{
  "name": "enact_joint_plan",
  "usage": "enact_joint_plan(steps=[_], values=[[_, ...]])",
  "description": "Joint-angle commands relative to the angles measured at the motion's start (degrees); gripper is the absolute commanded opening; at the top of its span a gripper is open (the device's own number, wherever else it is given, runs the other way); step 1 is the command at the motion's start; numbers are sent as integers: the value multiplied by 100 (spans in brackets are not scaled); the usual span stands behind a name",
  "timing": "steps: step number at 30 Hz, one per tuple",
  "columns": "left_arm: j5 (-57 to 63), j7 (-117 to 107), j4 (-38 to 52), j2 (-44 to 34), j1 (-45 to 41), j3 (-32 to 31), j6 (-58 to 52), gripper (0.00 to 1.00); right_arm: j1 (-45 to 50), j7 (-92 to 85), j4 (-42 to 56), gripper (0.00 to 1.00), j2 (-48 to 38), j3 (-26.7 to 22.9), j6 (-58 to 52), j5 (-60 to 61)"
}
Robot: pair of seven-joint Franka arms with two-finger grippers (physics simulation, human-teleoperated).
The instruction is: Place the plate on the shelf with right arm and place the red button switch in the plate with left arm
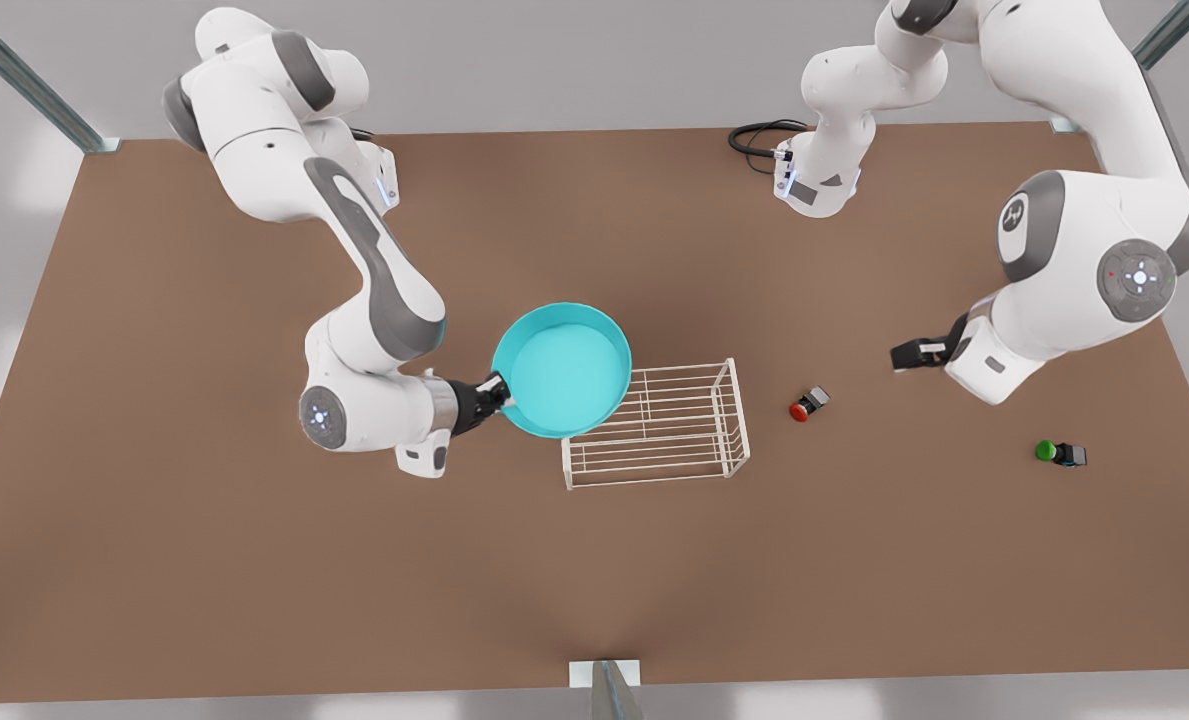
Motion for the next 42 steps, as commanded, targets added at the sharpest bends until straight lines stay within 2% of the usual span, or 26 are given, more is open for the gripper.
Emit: enact_joint_plan(steps=[1, 6, 12, 22, 23, 24, 25, 27, 28, 29, 30, 31, 32, 34, 35, 36, 37, 38, 39, 41, 42], values=[[111, -39, -1, -29, -8, -9, -40, 100, 134, 2424, 60, 23, 104, 0, 480, -23], [269, -48, -28, -29, -166, -308, 30, 100, 670, 2855, 438, 23, 570, -9, 1227, -14], [393, -48, -28, -11, -131, -229, 30, 100, 1039, 3066, 614, 23, 799, -35, 1746, -5], [384, -48, -107, 59, -35, -238, 4, 100, 1171, 3084, 34, 26, 685, -44, 1878, -164], [384, -48, -107, 68, -26, -238, 12, 100, 1171, 3075, 34, 28, 685, -44, 1878, -164], [384, -48, -107, 68, -35, -238, 12, 100, 1171, 3119, 34, 59, 685, -44, 1887, -146], [384, -48, -107, 68, -35, -238, 12, 100, 1162, 3294, 60, 100, 667, -53, 1975, -76], [384, -39, -107, 103, -35, -238, 48, 100, 1083, 3347, 95, 100, 272, -132, 1861, -58], [384, -39, -107, 112, -35, -246, 48, 100, 846, 3356, 209, 100, -202, -167, 1272, -67], [384, -12, -107, 129, -43, -246, 48, 100, 740, 3496, 543, 100, -510, -412, 297, -155], [393, 1048, -124, 147, -17, -238, 30, 100, 731, 3559, 649, 100, -783, -825, -362, -286], [463, 2420, -203, 147, 220, -238, 39, 100, 652, 3225, 658, 100, -809, -1116, -724, -979], [454, 3221, -484, 50, 335, -229, 196, 100, 635, 2241, 631, 100, -766, -1116, -724, -2851], [393, 4574, -1442, -442, 335, -229, 1137, 100, 81, 1932, 587, 100, -774, -1116, -1312, -3380], [182, 5584, -1548, -337, 352, -220, 1436, 100, 90, 2090, 596, 100, -766, -1160, -1330, -3915], [-152, 6324, -1583, -205, 414, -229, 1647, 100, -929, 1530, 281, 100, -1098, -1142, -1550, -2774], [-319, 6675, -1829, -205, 370, -290, 1998, 100, -1176, 1387, -921, 100, -1792, -1143, -1043, -2774], [-398, 6799, -2005, -196, 124, -299, 2324, 100, -1342, 1475, -2199, 100, -2339, -1160, 173, -2748], [-407, 7133, -2093, -213, 106, -299, 2298, 100, -1536, 1686, -1804, 100, -2268, -1160, -117, -2756], [-328, 7326, -2286, -460, 106, -290, 2210, 100, -1730, 1695, -1689, 100, -2207, -1143, -319, -2756], [-354, 7545, -2295, -337, 97, -290, 2104, 100, -1721, 1695, -1689, 100, -2189, -1134, -319, -2756]])
